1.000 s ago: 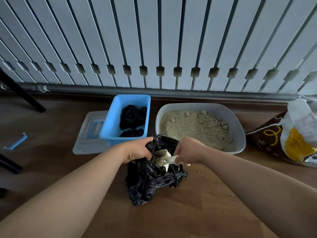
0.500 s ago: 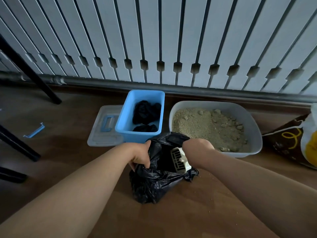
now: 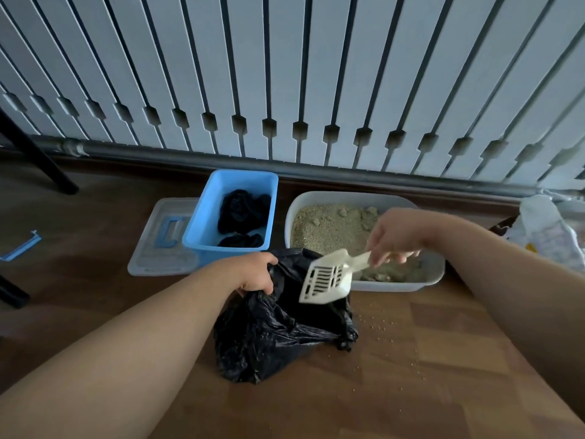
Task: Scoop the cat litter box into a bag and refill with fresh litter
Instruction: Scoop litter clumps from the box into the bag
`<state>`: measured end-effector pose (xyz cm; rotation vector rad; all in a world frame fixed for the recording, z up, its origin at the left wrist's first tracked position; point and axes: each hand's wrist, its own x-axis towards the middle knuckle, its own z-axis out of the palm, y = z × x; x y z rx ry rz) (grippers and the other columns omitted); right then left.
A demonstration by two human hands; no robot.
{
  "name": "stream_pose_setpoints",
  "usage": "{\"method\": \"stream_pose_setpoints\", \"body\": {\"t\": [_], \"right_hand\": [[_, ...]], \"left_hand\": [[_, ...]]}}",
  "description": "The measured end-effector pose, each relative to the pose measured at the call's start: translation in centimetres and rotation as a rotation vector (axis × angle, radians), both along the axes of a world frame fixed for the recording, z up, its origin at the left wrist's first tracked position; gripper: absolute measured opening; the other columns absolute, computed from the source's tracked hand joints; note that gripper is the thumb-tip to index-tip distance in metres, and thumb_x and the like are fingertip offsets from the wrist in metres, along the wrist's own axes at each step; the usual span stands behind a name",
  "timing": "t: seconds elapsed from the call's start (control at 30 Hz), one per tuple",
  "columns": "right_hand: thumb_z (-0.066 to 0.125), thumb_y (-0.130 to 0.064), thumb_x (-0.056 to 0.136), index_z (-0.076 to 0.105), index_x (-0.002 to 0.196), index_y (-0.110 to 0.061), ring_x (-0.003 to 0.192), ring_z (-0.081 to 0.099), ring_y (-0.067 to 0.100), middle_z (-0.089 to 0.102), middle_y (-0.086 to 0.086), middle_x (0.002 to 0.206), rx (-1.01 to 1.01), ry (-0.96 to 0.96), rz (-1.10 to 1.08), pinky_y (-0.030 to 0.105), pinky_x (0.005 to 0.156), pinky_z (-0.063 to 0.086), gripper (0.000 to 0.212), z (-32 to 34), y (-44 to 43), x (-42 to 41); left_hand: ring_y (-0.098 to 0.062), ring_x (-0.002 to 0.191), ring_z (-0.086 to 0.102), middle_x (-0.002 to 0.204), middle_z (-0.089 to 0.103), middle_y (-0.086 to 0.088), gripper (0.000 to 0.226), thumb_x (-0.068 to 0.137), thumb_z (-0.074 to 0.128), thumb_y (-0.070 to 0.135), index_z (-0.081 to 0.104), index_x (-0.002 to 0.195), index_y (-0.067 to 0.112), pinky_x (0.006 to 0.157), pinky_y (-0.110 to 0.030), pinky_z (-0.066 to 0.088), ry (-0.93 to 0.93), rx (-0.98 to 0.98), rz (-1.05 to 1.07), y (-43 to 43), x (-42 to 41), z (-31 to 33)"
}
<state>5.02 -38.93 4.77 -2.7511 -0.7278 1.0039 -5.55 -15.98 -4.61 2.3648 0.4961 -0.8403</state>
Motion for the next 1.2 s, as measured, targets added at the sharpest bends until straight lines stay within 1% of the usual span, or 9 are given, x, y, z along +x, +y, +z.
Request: {"method": "stream_pose_setpoints", "body": {"t": [0.2, 0.27, 0.33, 0.5, 0.67, 0.83, 0.9, 1.03, 1.2], "right_hand": [[0.072, -0.019, 0.083, 0.074, 0.091, -0.004, 0.057, 0.058, 0.016, 0.068, 0.008, 0.07, 0.071, -0.19, -0.292, 0.025, 0.053, 0.048, 0.017, 0.1, -4.3, 3.2], [0.071, -0.022, 0.081, 0.074, 0.082, -0.007, 0.062, 0.063, 0.017, 0.07, 0.005, 0.071, -0.06, -0.277, -0.267, 0.031, 0.06, 0.054, 0.016, -1.5, -5.0, 3.8], [0.071, -0.024, 0.08, 0.07, 0.079, -0.013, 0.073, 0.066, 0.02, 0.068, 0.001, 0.075, -0.161, -0.409, -0.256, 0.032, 0.066, 0.055, 0.011, -2.8, -5.5, 4.1], [0.059, -0.009, 0.086, 0.061, 0.099, -0.017, 0.077, 0.059, 0.023, 0.059, -0.001, 0.084, -0.357, -0.629, -0.135, 0.03, 0.061, 0.046, 0.016, -4.5, -5.6, 4.9], [0.062, -0.013, 0.085, 0.065, 0.101, -0.019, 0.086, 0.063, 0.022, 0.059, -0.003, 0.086, -0.431, -0.555, -0.016, 0.029, 0.061, 0.043, 0.018, -7.0, -5.7, 5.9], [0.069, -0.02, 0.081, 0.065, 0.079, -0.021, 0.079, 0.062, 0.02, 0.062, -0.005, 0.082, -0.341, -0.467, -0.019, 0.027, 0.052, 0.039, 0.005, -8.8, -6.1, 7.6], [0.072, -0.023, 0.078, 0.065, 0.071, -0.023, 0.076, 0.062, 0.018, 0.062, -0.005, 0.077, -0.278, -0.362, -0.048, 0.027, 0.052, 0.043, 0.01, -9.5, -6.5, 8.1], [0.073, -0.022, 0.076, 0.079, 0.083, -0.018, 0.059, 0.06, 0.01, 0.067, -0.003, 0.067, -0.107, -0.229, -0.107, 0.03, 0.065, 0.053, 0.01, -10.7, -6.6, 8.3], [0.074, -0.014, 0.081, 0.078, 0.099, -0.012, 0.046, 0.052, -0.001, 0.059, -0.012, 0.058, 0.112, -0.12, -0.224, 0.017, 0.05, 0.041, 0.019, -12.5, -4.9, 7.1]], "left_hand": [[-0.019, 0.077, 0.059, 0.137, 0.043, -0.01, 0.069, 0.092, 0.055, 0.007, 0.026, 0.151, 0.024, 0.046, -0.02, 0.035, -0.087, 0.062, -0.014, -1.3, 1.5, 0.2], [-0.022, 0.084, 0.062, 0.141, 0.042, -0.009, 0.07, 0.09, 0.052, 0.004, 0.027, 0.15, 0.028, 0.046, -0.021, 0.036, -0.097, 0.035, -0.013, -1.5, 1.8, 0.1], [-0.013, 0.061, 0.054, 0.142, 0.041, -0.009, 0.071, 0.088, 0.05, 0.002, 0.029, 0.149, 0.031, 0.046, -0.02, 0.037, -0.117, -0.015, 0.002, -1.6, 2.2, -0.1], [-0.011, 0.048, 0.043, 0.129, 0.051, -0.007, 0.066, 0.087, 0.048, 0.001, 0.039, 0.144, 0.033, 0.045, -0.021, 0.035, -0.186, -0.071, 0.062, -1.5, 3.2, -0.8], [-0.012, 0.045, 0.042, 0.102, 0.058, -0.003, 0.063, 0.086, 0.049, 0.002, 0.043, 0.141, 0.032, 0.042, -0.021, 0.033, -0.221, -0.103, 0.154, -1.8, 3.4, -2.1], [-0.013, 0.056, 0.052, 0.135, 0.047, -0.008, 0.063, 0.091, 0.049, 0.005, 0.032, 0.149, 0.024, 0.049, -0.022, 0.039, -0.182, -0.037, 0.14, -2.2, 3.0, -3.1], [-0.012, 0.054, 0.05, 0.118, 0.057, -0.007, 0.064, 0.091, 0.049, 0.006, 0.029, 0.15, 0.022, 0.047, -0.022, 0.038, -0.182, -0.037, 0.159, -2.0, 3.0, -3.3], [-0.01, 0.051, 0.046, 0.095, 0.058, -0.002, 0.066, 0.092, 0.049, 0.006, 0.025, 0.152, 0.021, 0.044, -0.021, 0.034, -0.171, -0.045, 0.187, -1.8, 3.1, -3.4], [-0.01, 0.052, 0.046, 0.089, 0.056, 0.001, 0.069, 0.092, 0.049, 0.004, 0.022, 0.153, 0.021, 0.043, -0.02, 0.035, -0.132, -0.038, 0.194, -1.8, 3.2, -3.6]]}}
